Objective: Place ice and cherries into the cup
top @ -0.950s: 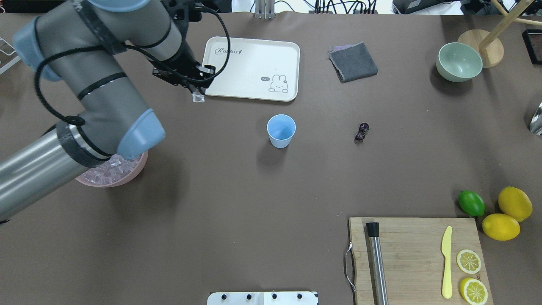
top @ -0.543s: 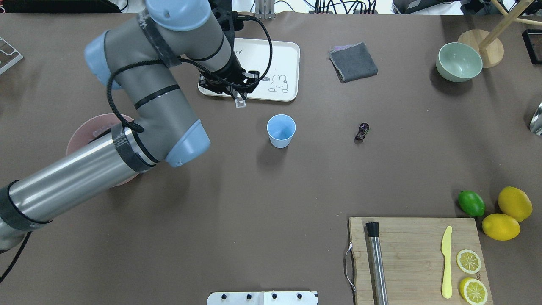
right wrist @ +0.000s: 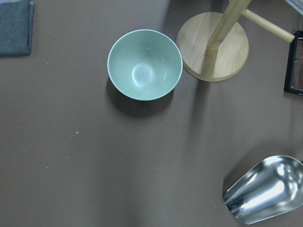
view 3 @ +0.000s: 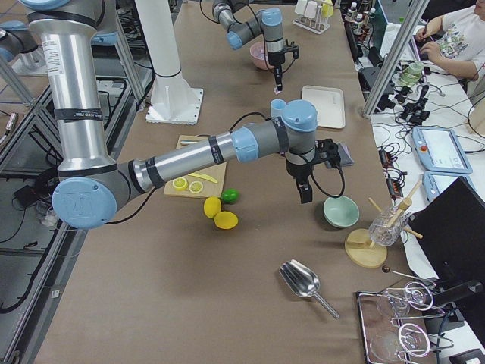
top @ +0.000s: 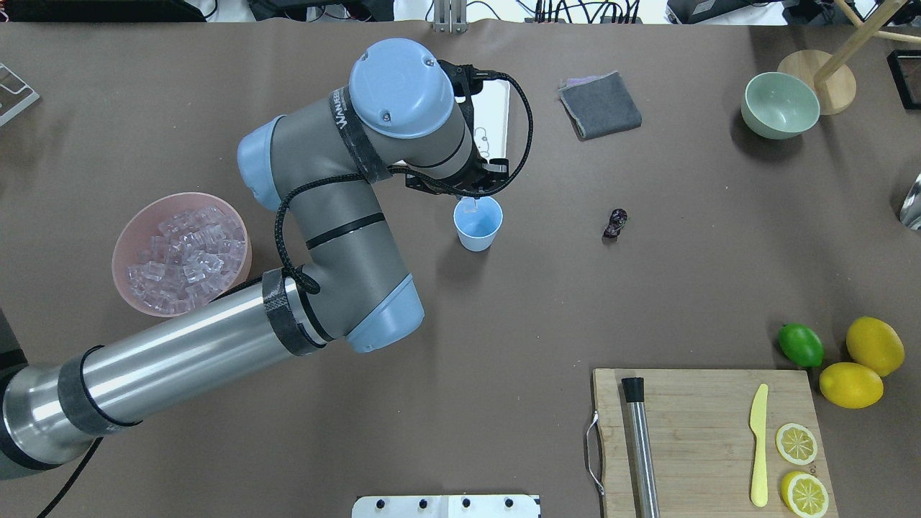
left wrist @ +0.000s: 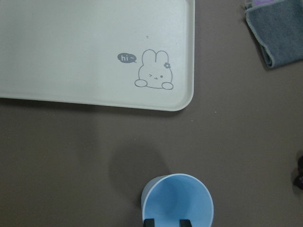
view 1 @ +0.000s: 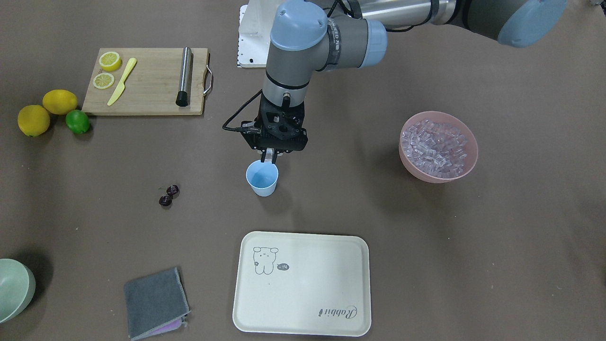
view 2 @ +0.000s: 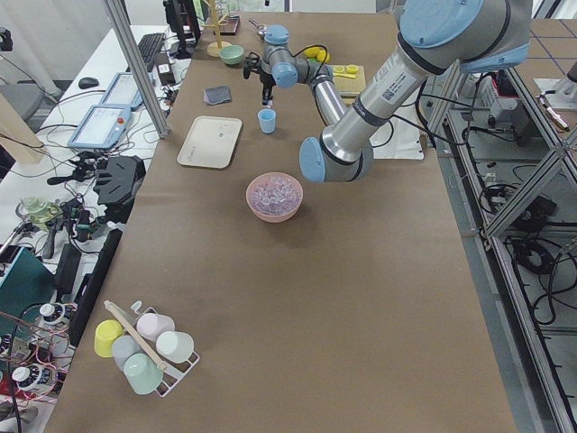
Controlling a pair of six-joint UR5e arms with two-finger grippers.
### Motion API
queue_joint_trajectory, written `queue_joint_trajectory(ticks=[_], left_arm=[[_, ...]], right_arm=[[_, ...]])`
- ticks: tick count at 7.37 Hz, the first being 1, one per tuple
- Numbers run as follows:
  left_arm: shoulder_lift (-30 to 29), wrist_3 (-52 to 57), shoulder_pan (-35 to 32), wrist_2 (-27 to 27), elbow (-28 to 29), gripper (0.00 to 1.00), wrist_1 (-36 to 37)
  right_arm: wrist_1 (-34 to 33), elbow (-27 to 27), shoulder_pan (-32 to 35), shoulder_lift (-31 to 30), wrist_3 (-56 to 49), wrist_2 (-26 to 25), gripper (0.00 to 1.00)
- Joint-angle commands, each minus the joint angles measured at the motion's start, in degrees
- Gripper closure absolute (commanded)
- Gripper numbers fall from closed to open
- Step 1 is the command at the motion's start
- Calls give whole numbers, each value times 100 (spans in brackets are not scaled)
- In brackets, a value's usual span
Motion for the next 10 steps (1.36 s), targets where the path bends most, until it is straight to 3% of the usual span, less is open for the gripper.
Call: queue_joint_trajectory(ticks=[1,5,6,7,8,9,10], left_arm=[[-11,168,28,239,303,100,-340],[-3,195,160,249,508,100,-641],[-11,187,151,249,499,68,-660],[-3,187,151,249,508,65,-660],[-3,195,143,249,526,50,-686],[6,248,108,249,526,29,-834],[267,292,-110,145,204,28,-783]], right_arm=[[2,35,100,-103,-21,5,0],[-24,62,109,-165,23,40,0],[-24,78,101,-182,14,49,0],[2,105,101,-261,5,57,0],[2,122,101,-296,-3,66,0],[11,140,101,-323,-3,66,0],[2,262,101,-366,23,84,0]])
